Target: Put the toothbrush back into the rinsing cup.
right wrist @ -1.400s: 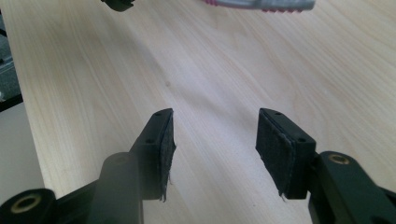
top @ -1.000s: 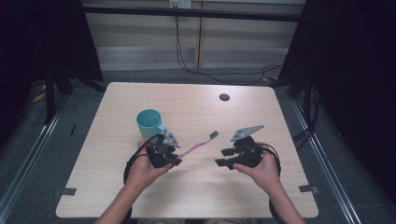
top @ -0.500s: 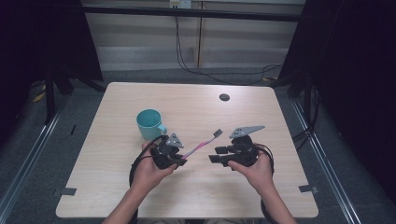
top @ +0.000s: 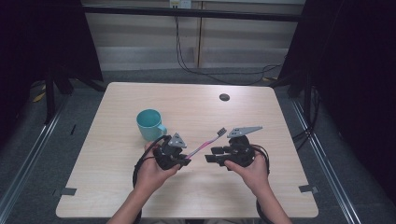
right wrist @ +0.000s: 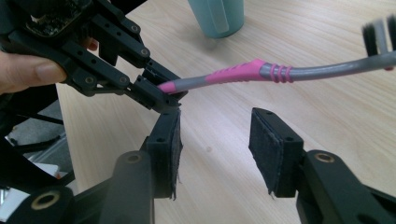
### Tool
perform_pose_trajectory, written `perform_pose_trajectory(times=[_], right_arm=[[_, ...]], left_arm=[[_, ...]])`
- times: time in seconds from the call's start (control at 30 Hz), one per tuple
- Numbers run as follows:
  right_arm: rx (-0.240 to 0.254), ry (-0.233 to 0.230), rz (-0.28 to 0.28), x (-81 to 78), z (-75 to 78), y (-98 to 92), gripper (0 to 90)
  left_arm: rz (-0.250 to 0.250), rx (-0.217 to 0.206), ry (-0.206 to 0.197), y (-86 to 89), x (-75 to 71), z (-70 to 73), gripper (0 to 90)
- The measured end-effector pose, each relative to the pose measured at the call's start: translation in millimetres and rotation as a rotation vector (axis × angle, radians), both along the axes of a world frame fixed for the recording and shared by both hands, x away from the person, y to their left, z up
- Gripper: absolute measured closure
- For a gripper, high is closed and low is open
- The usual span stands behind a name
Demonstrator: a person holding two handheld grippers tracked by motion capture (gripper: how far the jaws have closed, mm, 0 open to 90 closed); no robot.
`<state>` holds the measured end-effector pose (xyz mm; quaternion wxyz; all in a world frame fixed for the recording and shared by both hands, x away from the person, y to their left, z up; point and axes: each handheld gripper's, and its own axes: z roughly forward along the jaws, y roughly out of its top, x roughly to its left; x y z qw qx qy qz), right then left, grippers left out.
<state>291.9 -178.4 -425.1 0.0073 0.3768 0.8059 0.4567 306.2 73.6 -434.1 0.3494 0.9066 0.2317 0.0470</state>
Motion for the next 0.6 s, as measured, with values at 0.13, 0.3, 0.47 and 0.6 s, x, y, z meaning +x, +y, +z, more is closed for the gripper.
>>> perform_pose_trajectory(times=[0.13, 0.3, 0.47, 0.6], right_arm=[[0.025, 0.008, -0.003, 1.5, -2.0, -0.8, 54.4], [0.052, 0.011, -0.007, 2.6, -2.4, -1.6, 54.2], [0.063, 0.016, 0.002, 3.0, -2.2, -0.2, 53.3], [0.063, 0.02, 0.006, 3.4, -3.4, 2.2, 53.4]], left_arm=[[0.0, -0.001, -0.002, -1.3, -1.3, 0.4, 79.8], [-0.005, -0.007, -0.007, -2.9, -1.6, 0.7, 79.8], [-0.013, -0.01, -0.002, -4.7, -2.4, 0.1, 79.8], [-0.011, -0.018, 0.005, -8.0, -4.1, -1.9, 79.8]])
